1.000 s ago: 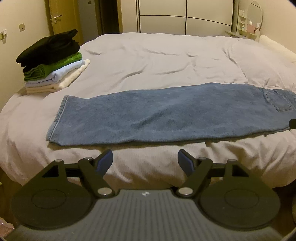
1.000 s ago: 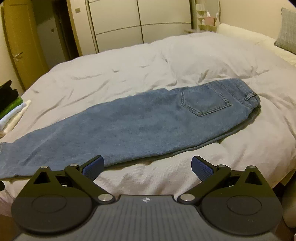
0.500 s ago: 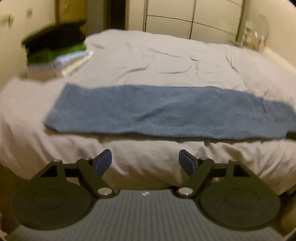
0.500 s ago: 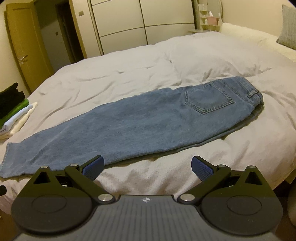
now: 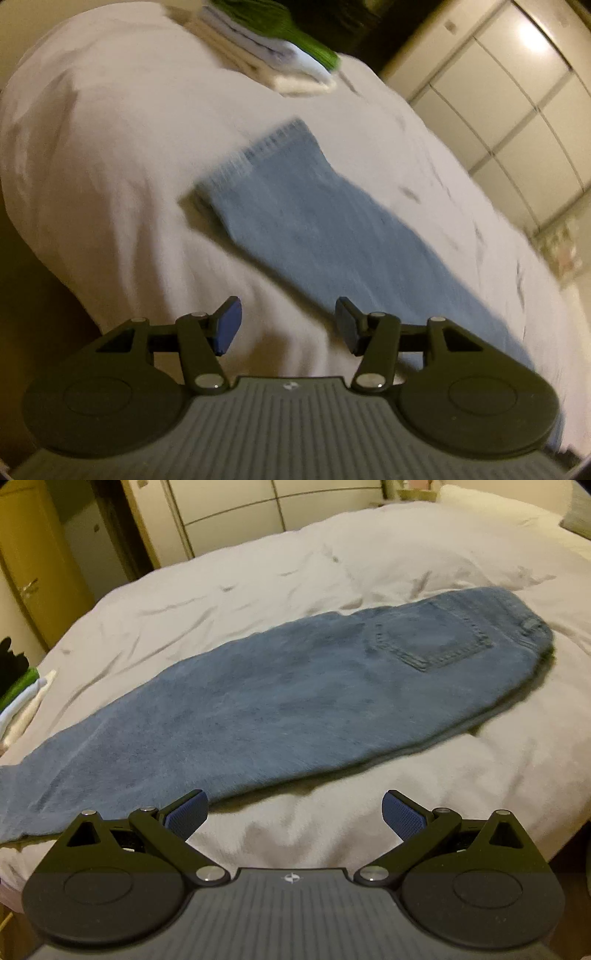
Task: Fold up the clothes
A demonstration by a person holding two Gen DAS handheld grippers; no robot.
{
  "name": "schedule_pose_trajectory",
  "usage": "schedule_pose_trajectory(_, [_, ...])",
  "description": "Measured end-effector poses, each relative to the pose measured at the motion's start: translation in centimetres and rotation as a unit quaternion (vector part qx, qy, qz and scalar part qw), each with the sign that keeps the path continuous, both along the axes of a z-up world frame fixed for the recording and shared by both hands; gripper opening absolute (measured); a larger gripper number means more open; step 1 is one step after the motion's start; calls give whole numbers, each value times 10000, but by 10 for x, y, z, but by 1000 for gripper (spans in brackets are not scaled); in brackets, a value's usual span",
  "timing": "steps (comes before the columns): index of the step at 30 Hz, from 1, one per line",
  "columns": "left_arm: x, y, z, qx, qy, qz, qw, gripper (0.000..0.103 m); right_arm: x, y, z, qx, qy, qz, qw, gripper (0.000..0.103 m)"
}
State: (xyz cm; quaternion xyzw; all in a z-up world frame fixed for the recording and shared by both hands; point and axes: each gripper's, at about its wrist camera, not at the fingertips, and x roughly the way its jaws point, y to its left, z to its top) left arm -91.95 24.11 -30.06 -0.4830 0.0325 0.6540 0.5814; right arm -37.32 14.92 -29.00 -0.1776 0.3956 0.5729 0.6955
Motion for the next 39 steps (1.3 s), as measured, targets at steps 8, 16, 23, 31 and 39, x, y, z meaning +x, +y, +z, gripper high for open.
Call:
schedule_pose_trajectory(8, [-19,36,-30,233,-317,553,9977,56,-9,21,6,32,-209,212,9996,103])
schedule_pose_trajectory(16, [-18,29,-32,447,-370,591,9966,60,3,30,-4,-43,-294,-59,9995,103])
schedule_pose_trajectory(23, [-21,32,-32,440,-488,602,9960,61,1,43,-7,-46,-322,-96,9994,103])
schedule_pose_trajectory(31, [-17,33,-32,437,-414,632,9962,65,1,57,-10,-74,-349,-60,9993,103])
schedule_pose_trajectory(39, [7,36,-14,451,653,360,9962,29,18,65,-21,-181,-350,-276,9988,103])
